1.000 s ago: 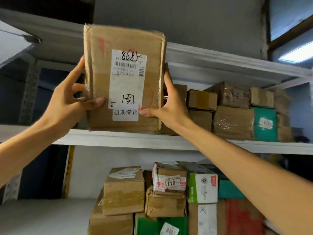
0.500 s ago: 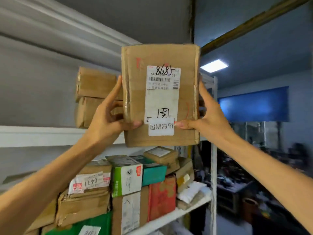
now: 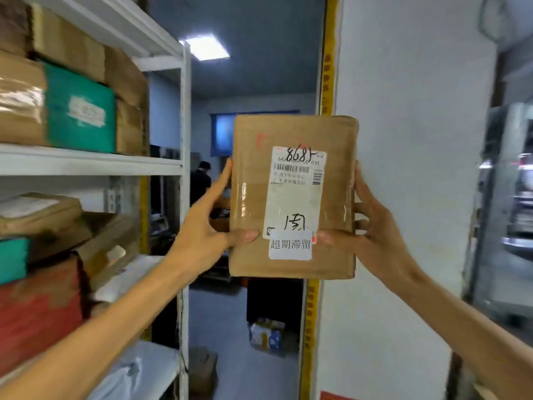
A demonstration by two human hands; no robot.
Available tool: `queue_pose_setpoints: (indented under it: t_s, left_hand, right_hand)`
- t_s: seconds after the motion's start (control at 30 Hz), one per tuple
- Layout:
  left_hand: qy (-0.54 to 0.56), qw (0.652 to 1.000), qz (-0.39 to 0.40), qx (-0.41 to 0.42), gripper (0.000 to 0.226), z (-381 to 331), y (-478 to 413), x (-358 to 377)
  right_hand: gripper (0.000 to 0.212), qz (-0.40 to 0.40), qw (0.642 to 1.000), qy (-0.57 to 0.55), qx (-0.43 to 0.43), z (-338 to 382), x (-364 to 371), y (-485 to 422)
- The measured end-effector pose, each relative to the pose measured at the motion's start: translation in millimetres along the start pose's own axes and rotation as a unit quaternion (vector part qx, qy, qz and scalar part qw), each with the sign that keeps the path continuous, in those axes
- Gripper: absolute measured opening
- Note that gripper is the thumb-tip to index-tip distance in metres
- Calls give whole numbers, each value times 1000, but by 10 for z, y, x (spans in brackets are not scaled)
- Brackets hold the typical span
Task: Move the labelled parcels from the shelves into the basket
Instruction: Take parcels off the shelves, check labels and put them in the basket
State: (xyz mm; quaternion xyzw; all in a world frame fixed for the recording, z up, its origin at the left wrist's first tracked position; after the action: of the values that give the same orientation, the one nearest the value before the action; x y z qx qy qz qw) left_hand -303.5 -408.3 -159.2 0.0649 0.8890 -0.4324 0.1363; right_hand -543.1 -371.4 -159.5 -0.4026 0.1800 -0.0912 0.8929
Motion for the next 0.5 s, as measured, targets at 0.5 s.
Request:
queue_pose_setpoints:
  t_s: [0.5]
  left_hand:
    - [214,939,264,-47,109,826,-250,3221]
  right_hand:
    - [109,-211,931,207,212,-1206,-1909,1381]
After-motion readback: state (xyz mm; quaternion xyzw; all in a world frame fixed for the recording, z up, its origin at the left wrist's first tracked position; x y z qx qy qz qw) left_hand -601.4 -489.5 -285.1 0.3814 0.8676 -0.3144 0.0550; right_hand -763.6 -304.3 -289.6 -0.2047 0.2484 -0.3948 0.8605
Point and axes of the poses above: each hand's wrist, its own y-axis away from the middle knuckle, its own x-axis out of the palm, z = x × y, the point moved 7 cm from there along -y, towards the middle knuckle, and after that the axes turned 4 degrees about -y, right-handed, at the moved point
